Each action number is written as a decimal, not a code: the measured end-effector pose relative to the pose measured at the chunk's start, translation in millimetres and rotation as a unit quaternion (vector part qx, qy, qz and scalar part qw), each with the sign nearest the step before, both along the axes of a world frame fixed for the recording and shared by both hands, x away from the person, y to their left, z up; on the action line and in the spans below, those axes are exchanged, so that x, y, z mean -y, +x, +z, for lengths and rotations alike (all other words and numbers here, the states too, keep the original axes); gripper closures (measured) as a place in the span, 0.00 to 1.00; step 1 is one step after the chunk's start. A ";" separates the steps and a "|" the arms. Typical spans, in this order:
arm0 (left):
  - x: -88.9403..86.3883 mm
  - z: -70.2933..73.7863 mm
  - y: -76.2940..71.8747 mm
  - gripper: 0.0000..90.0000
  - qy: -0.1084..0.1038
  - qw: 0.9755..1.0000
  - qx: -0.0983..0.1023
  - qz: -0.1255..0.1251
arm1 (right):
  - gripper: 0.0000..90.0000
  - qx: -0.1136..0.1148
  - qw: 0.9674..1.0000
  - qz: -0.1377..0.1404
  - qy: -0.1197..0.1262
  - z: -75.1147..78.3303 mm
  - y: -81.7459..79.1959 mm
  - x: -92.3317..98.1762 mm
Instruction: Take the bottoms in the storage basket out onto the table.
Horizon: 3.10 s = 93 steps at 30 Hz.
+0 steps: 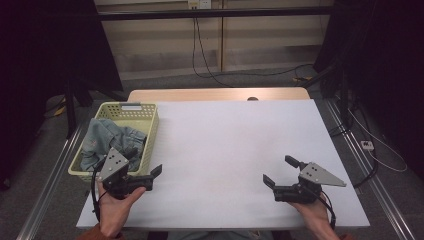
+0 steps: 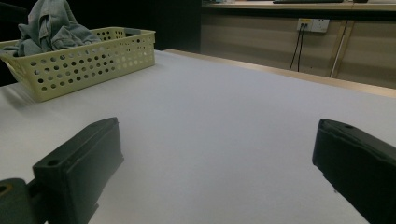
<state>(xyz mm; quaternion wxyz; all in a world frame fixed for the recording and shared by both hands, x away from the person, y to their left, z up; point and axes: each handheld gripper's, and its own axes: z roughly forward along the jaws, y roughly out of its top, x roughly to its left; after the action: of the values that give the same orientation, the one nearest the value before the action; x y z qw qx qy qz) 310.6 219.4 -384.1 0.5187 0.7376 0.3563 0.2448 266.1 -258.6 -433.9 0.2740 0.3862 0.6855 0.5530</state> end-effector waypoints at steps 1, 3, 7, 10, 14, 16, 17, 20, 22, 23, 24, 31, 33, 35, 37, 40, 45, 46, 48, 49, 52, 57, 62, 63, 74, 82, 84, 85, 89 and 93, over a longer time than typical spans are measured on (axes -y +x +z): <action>0.0 0.0 0.0 0.06 0.000 1.000 0.000 0.000 | 0.01 0.000 1.000 0.000 0.000 0.0 -0.1 0.1; -1.4 1.5 0.0 0.06 0.001 1.000 0.000 0.001 | 0.01 0.001 1.000 0.000 0.000 0.0 -0.2 0.2; -2.9 2.9 0.9 0.06 0.003 1.000 0.002 0.001 | 0.01 0.000 1.000 -0.001 0.000 -0.1 0.0 0.3; -4.3 4.4 1.2 0.06 0.005 1.000 0.000 0.002 | 0.01 0.001 1.000 0.000 -0.001 -0.1 0.0 0.0; -7.2 8.0 1.9 0.06 0.014 1.000 -0.001 -0.001 | 0.01 0.001 1.000 0.000 -0.002 0.1 0.1 -0.2; -8.2 9.2 1.8 0.06 0.013 1.000 -0.003 0.000 | 0.01 0.002 1.000 0.000 -0.002 0.3 0.3 -0.3; -8.2 9.2 1.8 0.06 0.013 1.000 -0.003 0.000 | 0.01 0.002 1.000 0.000 -0.002 0.3 0.3 -0.3; -11.6 11.8 2.0 0.06 0.016 1.000 -0.003 0.001 | 0.01 0.001 1.000 0.000 0.000 0.2 1.4 -0.4; -14.7 13.9 2.7 0.06 0.014 1.000 -0.002 0.007 | 0.01 0.000 1.000 0.000 0.000 0.0 1.4 -0.3; -14.7 13.9 2.7 0.06 0.014 1.000 -0.002 0.007 | 0.01 0.001 1.000 0.000 -0.001 0.0 1.4 -0.1; -16.2 14.8 3.3 0.06 0.017 1.000 -0.001 0.008 | 0.01 0.001 1.000 0.000 -0.001 0.0 1.4 0.1; -27.5 23.1 4.5 0.06 0.021 1.000 0.001 0.016 | 0.01 0.002 1.000 0.001 -0.002 0.2 1.5 -0.4; -31.0 25.0 4.5 0.06 0.021 1.000 -0.001 0.017 | 0.01 0.002 1.000 0.002 -0.002 0.3 1.5 -1.1; -34.7 26.7 4.2 0.06 0.020 1.000 0.000 0.020 | 0.01 0.002 1.000 0.002 -0.002 0.3 1.7 -1.3; -36.8 27.4 4.0 0.06 0.021 1.000 0.000 0.023 | 0.01 0.002 1.000 0.001 -0.002 0.2 1.5 -1.5; -44.6 30.3 5.9 0.06 0.015 0.999 0.002 0.034 | 0.01 0.001 1.000 0.001 -0.002 -0.1 1.6 -0.8; -51.7 34.7 7.8 0.06 0.022 0.999 0.004 0.043 | 0.01 -0.001 1.000 0.000 0.000 -0.8 3.0 -0.3; -55.4 37.2 8.7 0.06 0.029 0.999 0.001 0.041 | 0.01 -0.001 1.000 0.001 -0.001 -0.7 3.2 -0.6; -59.2 39.7 9.4 0.06 0.029 0.999 -0.006 0.042 | 0.01 0.000 1.000 0.003 -0.001 -0.8 3.8 -1.5; -59.2 39.7 9.4 0.06 0.029 0.999 -0.006 0.042 | 0.01 0.000 1.000 0.003 -0.002 -0.8 3.9 -2.0; -67.4 44.4 9.8 0.06 0.029 0.998 0.000 0.053 | 0.01 0.000 1.000 0.004 -0.002 -0.5 3.5 -2.9; -74.9 48.6 10.3 0.06 0.033 0.997 0.002 0.063 | 0.01 0.002 1.000 0.005 -0.004 0.4 2.6 -3.5; -85.6 54.0 14.7 0.06 0.037 0.996 0.004 0.080 | 0.01 0.003 1.000 0.006 -0.007 1.2 1.8 -5.1; -85.6 54.0 14.7 0.06 0.037 0.996 0.004 0.080 | 0.01 0.003 1.000 0.006 -0.007 1.2 1.8 -5.1; -99.8 56.0 34.2 0.06 0.052 0.994 -0.013 0.098 | 0.01 0.002 1.000 0.008 -0.006 1.1 3.5 -6.5; -101.6 58.5 53.2 0.06 0.055 0.993 -0.025 0.104 | 0.01 0.001 1.000 0.010 -0.005 0.9 4.9 -6.9; -102.0 58.1 58.5 0.06 0.056 0.992 -0.029 0.109 | 0.01 0.001 1.000 0.010 -0.005 0.9 4.9 -6.7; -102.2 57.7 61.3 0.06 0.059 0.992 -0.030 0.110 | 0.01 0.001 1.000 0.010 -0.005 0.9 5.0 -6.7; -103.4 55.2 72.3 0.06 0.065 0.990 -0.045 0.114 | 0.01 0.000 1.000 0.011 -0.004 0.8 5.4 -6.9; -105.7 50.6 83.2 0.06 0.062 0.989 -0.062 0.118 | 0.01 0.001 1.000 0.011 -0.004 0.8 5.7 -7.1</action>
<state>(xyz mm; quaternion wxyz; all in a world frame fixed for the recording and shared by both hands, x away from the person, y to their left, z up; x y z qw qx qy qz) 393.8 325.0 -333.5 0.4165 0.7345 0.4568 0.2799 271.8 -251.4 -433.1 0.2696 0.3771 0.6917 0.5538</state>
